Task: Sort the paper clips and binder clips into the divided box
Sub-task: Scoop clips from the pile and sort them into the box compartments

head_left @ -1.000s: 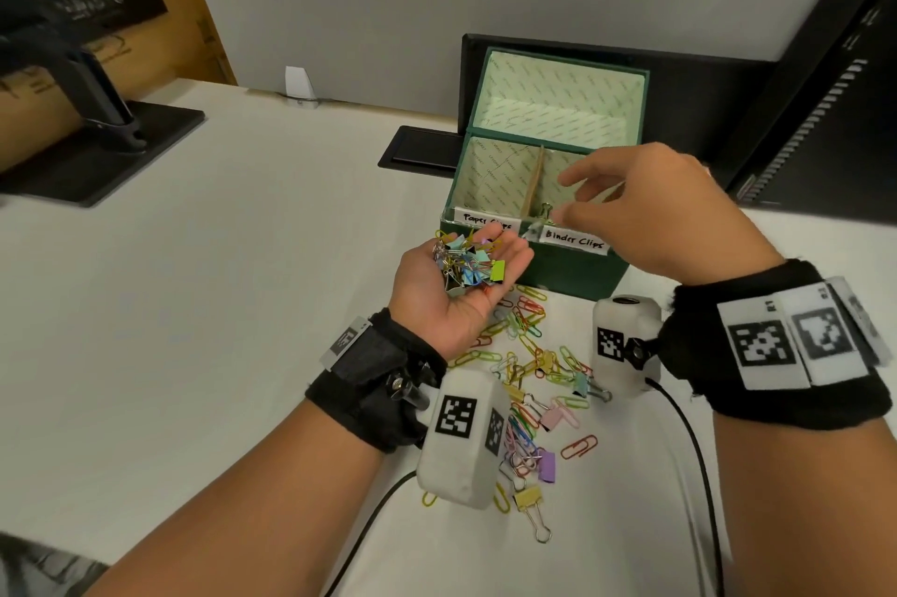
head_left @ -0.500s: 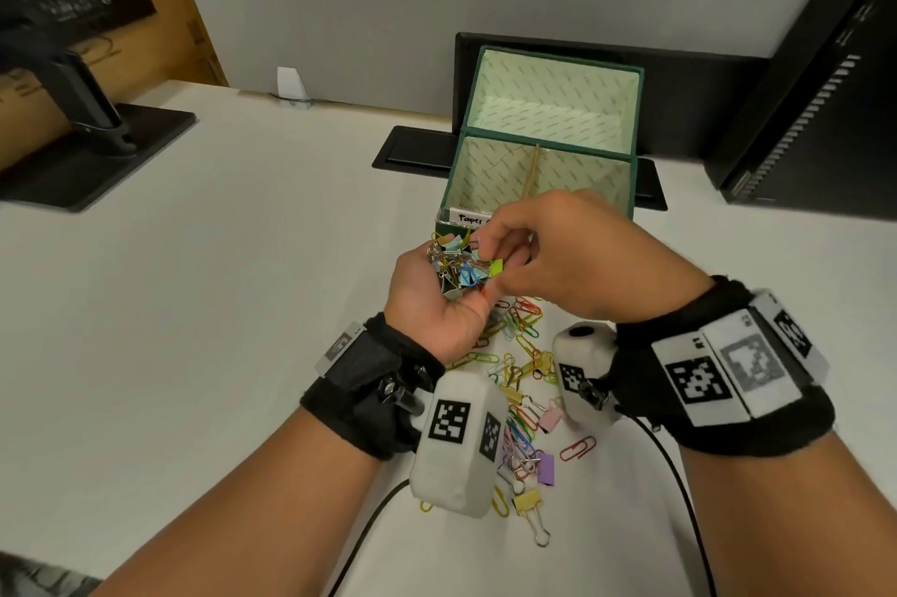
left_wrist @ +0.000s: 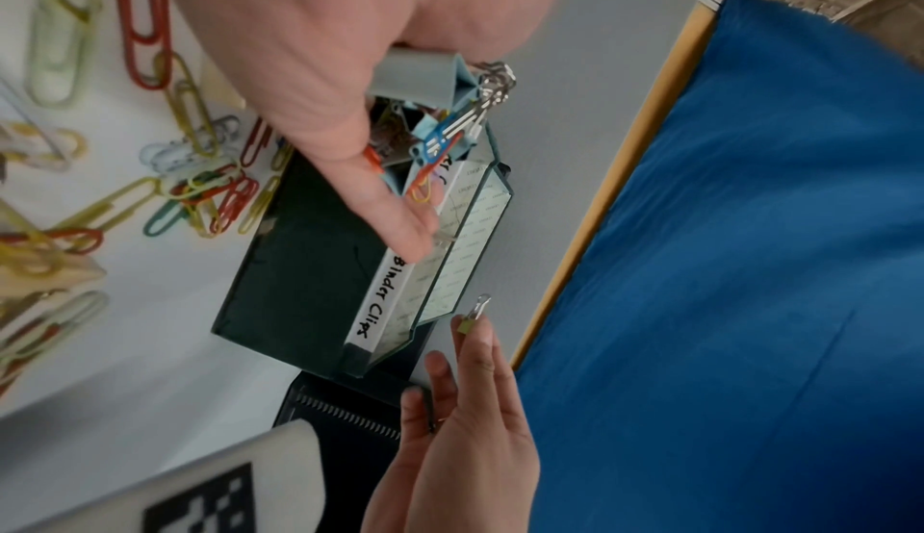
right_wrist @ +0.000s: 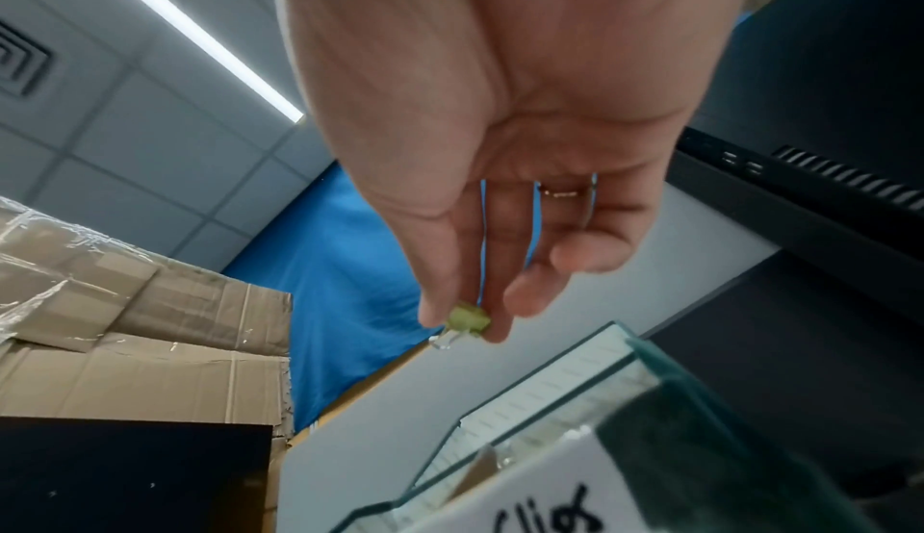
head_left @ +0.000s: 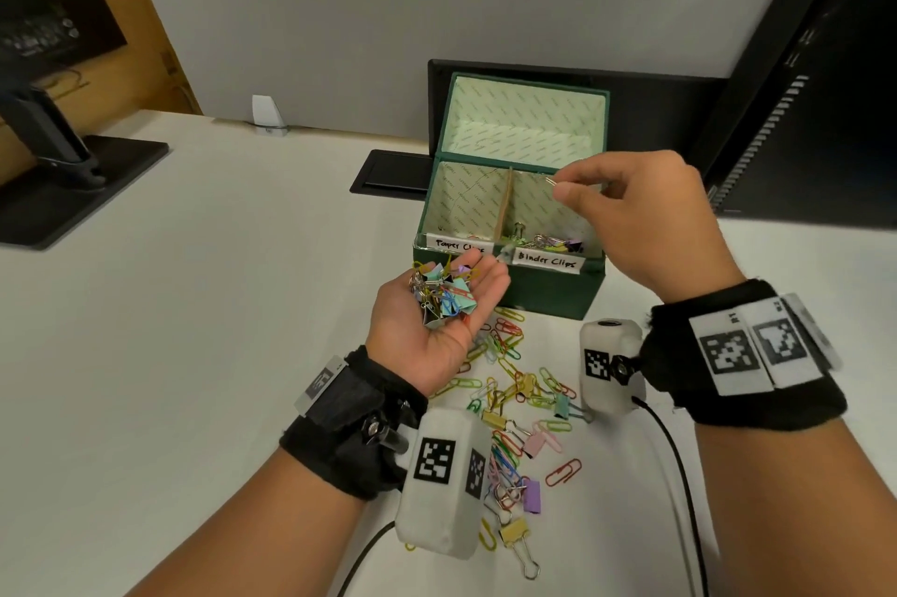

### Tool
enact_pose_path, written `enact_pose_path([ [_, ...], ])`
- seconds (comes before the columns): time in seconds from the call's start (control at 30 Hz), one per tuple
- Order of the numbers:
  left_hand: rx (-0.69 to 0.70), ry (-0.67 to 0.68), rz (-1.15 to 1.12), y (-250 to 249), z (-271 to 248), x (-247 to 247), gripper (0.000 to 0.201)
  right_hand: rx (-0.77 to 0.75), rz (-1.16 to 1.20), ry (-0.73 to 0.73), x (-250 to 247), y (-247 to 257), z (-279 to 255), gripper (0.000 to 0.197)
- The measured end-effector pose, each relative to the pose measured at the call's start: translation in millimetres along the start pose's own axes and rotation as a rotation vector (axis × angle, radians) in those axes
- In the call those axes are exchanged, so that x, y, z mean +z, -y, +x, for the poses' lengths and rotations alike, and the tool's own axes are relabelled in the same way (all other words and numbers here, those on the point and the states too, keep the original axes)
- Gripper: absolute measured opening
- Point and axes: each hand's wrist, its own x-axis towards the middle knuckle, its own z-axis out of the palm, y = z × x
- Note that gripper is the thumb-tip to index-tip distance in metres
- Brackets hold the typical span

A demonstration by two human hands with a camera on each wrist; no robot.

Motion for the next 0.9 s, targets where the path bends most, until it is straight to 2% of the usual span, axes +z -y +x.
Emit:
enact_pose_path([
  [0.1, 0.003, 0.0, 0.008, 0, 1, 0, 0.043, 0.036, 0.005, -0.036, 2, -7, 2, 0.017],
  [0.23, 0.011, -0.007, 0.02, 0, 2, -1, 0.043, 0.024, -0.145, 0.212, 3, -10, 1, 0.034],
  [0.3, 0.012, -0.012, 0.026, -1, 2, -1, 0.043, -0.005, -0.133, 0.228, 0, -2, -2, 0.036],
  [0.37, 0.012, -0.017, 0.033, -1, 3, -1, 0.043, -0.049, -0.072, 0.226, -4, 11, -6, 0.031],
  [0.47, 0.024, -0.001, 0.034, -1, 3, -1, 0.042, -0.141, -0.042, 0.418, -4, 30, -14, 0.022],
  [0.57, 0.027, 0.062, 0.086, 0, 2, -1, 0.043, -0.168, -0.048, 0.603, 10, 37, -22, 0.026],
  [0.7, 0.028, 0.113, 0.103, 0, 4, -4, 0.043, -0.184, -0.104, 0.616, 32, 37, -26, 0.042],
  [0.9, 0.048, 0.093, 0.128, -1, 6, -6, 0.04, -0.215, -0.135, 0.566, 45, 35, -28, 0.042],
])
